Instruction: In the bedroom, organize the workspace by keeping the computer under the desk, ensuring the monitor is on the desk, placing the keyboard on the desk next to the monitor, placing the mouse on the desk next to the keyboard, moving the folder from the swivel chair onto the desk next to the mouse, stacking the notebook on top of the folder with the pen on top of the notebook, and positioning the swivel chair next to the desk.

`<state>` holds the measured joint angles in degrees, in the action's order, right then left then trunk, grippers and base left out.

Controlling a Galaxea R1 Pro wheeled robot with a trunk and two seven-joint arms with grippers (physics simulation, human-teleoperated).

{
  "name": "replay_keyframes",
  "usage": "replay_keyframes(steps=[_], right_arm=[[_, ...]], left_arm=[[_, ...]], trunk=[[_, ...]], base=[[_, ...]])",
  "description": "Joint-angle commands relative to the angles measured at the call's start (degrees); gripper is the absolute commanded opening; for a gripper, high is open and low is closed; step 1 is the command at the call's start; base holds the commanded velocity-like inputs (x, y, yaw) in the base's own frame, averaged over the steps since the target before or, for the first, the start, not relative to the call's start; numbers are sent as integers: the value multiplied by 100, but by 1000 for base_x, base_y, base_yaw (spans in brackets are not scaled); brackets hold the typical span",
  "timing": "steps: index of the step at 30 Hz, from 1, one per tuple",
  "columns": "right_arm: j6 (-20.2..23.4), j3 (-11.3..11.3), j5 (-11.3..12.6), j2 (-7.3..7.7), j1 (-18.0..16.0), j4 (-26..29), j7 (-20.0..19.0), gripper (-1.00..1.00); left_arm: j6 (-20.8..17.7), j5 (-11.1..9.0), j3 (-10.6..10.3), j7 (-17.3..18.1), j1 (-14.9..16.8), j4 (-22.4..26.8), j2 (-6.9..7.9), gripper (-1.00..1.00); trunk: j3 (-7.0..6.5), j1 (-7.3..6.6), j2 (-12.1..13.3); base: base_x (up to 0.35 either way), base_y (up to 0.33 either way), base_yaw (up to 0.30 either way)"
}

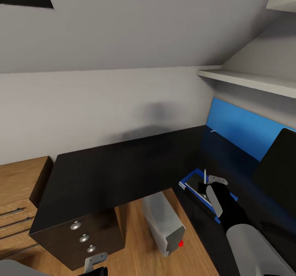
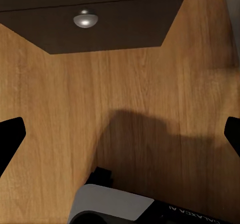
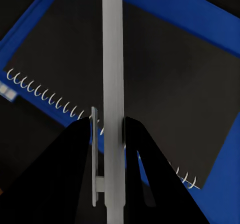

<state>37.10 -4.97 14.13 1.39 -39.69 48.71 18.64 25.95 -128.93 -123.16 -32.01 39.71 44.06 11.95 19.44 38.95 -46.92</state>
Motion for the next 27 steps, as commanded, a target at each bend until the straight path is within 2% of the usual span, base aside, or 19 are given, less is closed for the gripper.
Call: replay_keyframes(steps=[1,3,4,27], right_arm=[[16,4,63,1,-4,7,43,-100],[16,4,63,1,-4,7,43,-100],[16,4,63,1,-4,7,43,100],[14,8,66,-3,-4,46,40,100]], left_arm=[[33,-25,-24,-7,11,15,1,100],[33,-25,-24,-7,11,15,1,100],[33,-24,-24,-7,11,15,1,100],[31,-27,-24,-7,11,7,1,100]], trunk=[[8,1,-7],[8,1,-7],[8,1,-7],[8,1,-7]], base=[[0,0,0],[0,0,0],[0,0,0],[0,0,0]])
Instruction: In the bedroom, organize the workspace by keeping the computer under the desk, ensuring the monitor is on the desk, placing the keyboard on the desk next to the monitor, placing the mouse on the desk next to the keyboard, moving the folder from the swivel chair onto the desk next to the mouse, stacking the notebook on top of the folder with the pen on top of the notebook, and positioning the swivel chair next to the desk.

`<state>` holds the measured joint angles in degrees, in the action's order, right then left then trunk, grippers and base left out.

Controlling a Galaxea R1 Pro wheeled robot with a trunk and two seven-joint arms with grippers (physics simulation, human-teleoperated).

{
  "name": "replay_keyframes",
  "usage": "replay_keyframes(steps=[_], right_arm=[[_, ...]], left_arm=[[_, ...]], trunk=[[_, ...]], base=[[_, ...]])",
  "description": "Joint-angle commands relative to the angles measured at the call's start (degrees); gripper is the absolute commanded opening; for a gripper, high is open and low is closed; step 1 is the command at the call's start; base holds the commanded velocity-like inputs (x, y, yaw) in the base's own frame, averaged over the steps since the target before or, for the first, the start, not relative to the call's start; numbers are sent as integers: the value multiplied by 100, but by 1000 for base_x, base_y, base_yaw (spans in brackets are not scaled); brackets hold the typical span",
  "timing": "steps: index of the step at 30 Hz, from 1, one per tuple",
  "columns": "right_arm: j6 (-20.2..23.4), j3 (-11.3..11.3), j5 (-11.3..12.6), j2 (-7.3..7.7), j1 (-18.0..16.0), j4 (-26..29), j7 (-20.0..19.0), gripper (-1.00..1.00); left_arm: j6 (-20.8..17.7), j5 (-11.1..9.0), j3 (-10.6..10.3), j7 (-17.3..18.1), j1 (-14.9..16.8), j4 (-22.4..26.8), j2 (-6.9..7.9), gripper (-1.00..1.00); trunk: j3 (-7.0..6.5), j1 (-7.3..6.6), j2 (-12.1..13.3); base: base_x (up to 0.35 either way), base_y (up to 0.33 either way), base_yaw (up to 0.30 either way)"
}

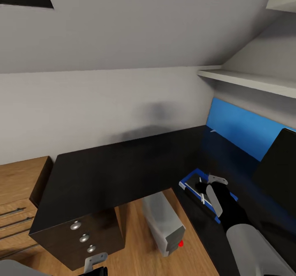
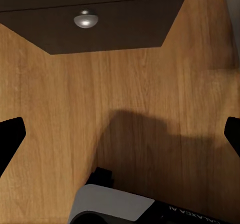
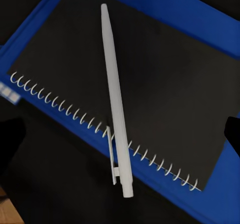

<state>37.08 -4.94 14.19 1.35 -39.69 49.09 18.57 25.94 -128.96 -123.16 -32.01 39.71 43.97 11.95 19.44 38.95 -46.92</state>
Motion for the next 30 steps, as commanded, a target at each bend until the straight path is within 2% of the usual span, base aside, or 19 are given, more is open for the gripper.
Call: replay_keyframes(steps=[1,9,12,14,15,16,17,18,19,20,23,30], right_arm=[[17,6,62,-1,-4,24,46,100],[32,48,80,-38,20,596,65,100],[47,241,82,-49,164,936,90,100],[52,421,80,-54,278,1133,111,100],[56,666,80,-58,405,1369,149,100],[57,777,81,-59,458,1474,170,100],[62,1118,95,-64,595,1742,268,100],[67,1340,105,-76,658,1849,358,100],[69,1445,112,-96,680,1886,405,100],[84,1736,117,-229,724,1956,535,100],[127,1963,108,-397,755,2001,645,100],[312,2159,138,-548,777,2064,722,100]], left_arm=[[31,-24,-24,-7,11,15,1,100],[20,-24,-24,-10,11,2,1,100],[18,-26,-24,-11,11,-1,1,100],[18,-27,-24,-13,11,-1,1,100],[14,-29,-24,-14,11,-4,2,100],[13,-30,-24,-14,11,-5,4,100],[11,-31,-25,-15,11,-8,6,100],[8,-32,-33,-15,11,-9,7,100],[8,-32,-38,-15,11,-10,8,100],[7,-33,-48,-19,11,-11,9,100],[4,-35,-54,-33,11,-11,9,100],[0,-41,-59,-59,11,-22,22,100]], trunk=[[8,1,-7],[8,1,-7],[8,1,-7],[8,1,-7],[8,1,-7],[8,1,-7],[8,1,-7],[8,1,-7],[8,1,-7],[8,1,-7],[8,1,-7],[8,1,-7]], base=[[0,0,0],[0,0,0],[0,0,0],[0,0,0],[0,0,0],[0,0,0],[0,0,0],[0,0,0],[0,0,0],[0,0,0],[0,0,0],[0,0,0]])
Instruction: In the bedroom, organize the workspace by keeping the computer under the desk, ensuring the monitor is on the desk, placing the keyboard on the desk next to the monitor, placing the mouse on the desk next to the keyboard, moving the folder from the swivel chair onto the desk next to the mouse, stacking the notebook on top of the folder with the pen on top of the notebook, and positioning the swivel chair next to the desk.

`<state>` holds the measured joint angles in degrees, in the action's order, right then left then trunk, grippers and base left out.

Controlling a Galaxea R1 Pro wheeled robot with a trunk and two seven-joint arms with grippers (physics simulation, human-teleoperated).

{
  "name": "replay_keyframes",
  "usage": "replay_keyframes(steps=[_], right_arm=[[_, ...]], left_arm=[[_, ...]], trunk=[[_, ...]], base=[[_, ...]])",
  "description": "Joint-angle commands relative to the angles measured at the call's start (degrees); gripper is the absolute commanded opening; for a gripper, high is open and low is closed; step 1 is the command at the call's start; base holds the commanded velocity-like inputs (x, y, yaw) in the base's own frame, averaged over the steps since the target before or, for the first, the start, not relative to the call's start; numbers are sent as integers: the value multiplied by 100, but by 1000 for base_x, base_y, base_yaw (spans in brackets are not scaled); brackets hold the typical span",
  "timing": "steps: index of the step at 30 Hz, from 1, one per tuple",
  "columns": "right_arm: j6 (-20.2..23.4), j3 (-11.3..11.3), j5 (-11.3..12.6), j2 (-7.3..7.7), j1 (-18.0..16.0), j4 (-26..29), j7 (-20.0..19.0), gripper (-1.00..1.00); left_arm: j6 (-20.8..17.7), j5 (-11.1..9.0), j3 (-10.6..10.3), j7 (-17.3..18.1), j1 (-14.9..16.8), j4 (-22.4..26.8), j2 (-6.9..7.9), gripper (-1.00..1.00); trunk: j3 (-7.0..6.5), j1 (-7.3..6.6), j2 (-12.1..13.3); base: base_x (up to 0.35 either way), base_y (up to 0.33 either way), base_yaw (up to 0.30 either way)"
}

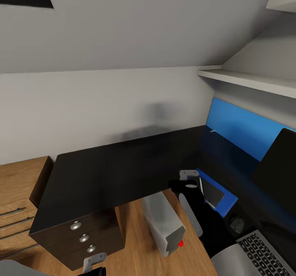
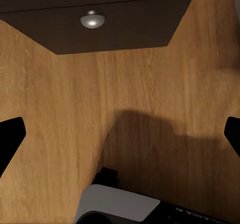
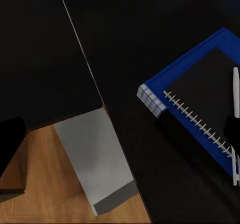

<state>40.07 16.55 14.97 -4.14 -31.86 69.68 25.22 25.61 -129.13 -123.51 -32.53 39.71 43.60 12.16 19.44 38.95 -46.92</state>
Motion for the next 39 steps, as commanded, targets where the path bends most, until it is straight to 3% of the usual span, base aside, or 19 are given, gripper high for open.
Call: replay_keyframes(steps=[1,10,29,39], right_arm=[[18,15,62,-2,-5,19,59,100],[12,25,49,-99,-4,54,70,100],[-8,24,27,-113,-4,25,70,100],[-25,24,21,-113,-4,20,62,100]], left_arm=[[32,-24,-24,-2,11,14,2,100],[32,-31,-108,22,11,17,8,100],[32,-34,-146,13,11,-70,14,100],[32,-34,-147,7,11,-119,15,100]], trunk=[[8,1,-7],[-17,1,-7],[-96,1,-7],[-99,1,-7]], base=[[0,0,0],[-119,0,120],[-326,0,236],[-337,0,56]])
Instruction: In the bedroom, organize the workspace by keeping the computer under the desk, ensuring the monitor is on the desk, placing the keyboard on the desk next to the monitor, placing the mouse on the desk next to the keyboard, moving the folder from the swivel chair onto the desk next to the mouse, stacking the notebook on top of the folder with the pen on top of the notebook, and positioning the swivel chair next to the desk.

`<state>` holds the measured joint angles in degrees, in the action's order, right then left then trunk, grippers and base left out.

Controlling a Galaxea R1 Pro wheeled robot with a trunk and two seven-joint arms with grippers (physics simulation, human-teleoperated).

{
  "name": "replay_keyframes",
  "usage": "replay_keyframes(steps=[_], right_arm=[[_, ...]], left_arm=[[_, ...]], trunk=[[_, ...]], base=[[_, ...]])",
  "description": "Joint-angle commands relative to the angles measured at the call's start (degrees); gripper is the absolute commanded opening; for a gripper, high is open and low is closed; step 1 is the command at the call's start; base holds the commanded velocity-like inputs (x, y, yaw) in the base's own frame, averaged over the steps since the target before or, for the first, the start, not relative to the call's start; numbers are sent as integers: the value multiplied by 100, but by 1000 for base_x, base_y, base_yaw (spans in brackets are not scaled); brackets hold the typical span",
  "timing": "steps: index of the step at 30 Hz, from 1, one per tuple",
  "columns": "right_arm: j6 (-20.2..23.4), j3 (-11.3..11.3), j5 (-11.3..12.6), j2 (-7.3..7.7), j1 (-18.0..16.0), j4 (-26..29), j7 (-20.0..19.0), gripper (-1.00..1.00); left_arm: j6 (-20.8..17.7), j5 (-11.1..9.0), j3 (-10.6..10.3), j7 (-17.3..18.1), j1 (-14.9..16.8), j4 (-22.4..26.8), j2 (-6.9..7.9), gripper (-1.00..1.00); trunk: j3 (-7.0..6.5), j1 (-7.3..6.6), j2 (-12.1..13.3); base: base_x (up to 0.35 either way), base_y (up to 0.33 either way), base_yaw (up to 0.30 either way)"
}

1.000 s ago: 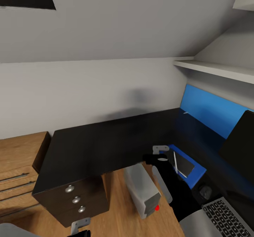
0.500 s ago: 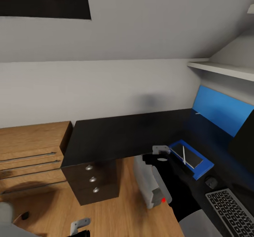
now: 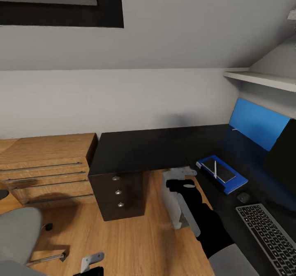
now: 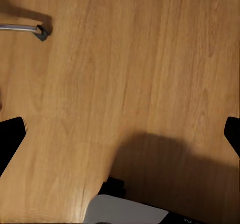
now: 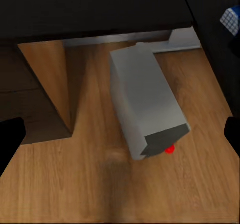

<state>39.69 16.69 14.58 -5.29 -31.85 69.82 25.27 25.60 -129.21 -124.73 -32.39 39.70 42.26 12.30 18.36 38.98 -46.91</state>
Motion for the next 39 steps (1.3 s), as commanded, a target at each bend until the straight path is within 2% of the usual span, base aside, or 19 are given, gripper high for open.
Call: replay_keyframes(steps=[1,4,13,17,18,21,24,28,30,32,36,38,39], right_arm=[[13,10,61,2,-6,5,58,100],[13,8,62,2,-6,5,57,100],[-3,79,46,2,-3,-101,50,100],[-72,455,45,5,0,-181,54,100],[-230,794,40,8,2,-212,59,100],[-477,1011,37,21,10,-305,58,100],[-642,1069,42,30,18,-444,56,100],[-1158,1100,66,46,139,-861,55,100],[-1592,1109,50,48,347,-1071,59,100],[-2137,1122,40,47,836,-1459,44,100],[-2631,1119,35,52,1062,-1945,40,100],[-3162,1118,35,50,1143,-2473,40,100],[-3583,1118,36,47,1176,-2890,40,100]], left_arm=[[33,-25,-25,-10,11,9,1,100],[33,-25,-25,-12,11,-39,1,100],[33,-25,-25,3,11,-103,1,100],[35,-25,-25,2,11,-104,1,100],[39,-25,-25,-7,11,-105,1,100],[41,-25,-25,-13,11,-154,5,100],[41,-28,-25,-15,11,-253,2,100],[43,-32,-25,-9,11,-328,5,100],[65,-33,-24,-1,11,-339,8,100],[80,-33,-25,9,-8,-340,-3,100],[83,-34,-25,12,-108,-345,-16,100],[88,-34,-25,14,-214,-347,-21,100],[97,-34,-25,17,-298,-348,-19,100]], trunk=[[8,-2,-7],[8,-2,-7],[8,-2,-7],[9,-2,-7],[-8,-24,33],[-60,-90,153],[-113,-156,273],[-185,-244,434],[-221,-288,514],[-257,-332,594],[-328,-420,755],[-364,-463,835],[-382,-485,875]], base=[[-337,0,2],[-312,0,1],[-5,0,236],[0,0,274],[0,0,213],[0,0,126],[0,0,40],[0,0,9],[0,0,3],[0,0,1],[0,0,0],[0,0,0],[0,0,0]])
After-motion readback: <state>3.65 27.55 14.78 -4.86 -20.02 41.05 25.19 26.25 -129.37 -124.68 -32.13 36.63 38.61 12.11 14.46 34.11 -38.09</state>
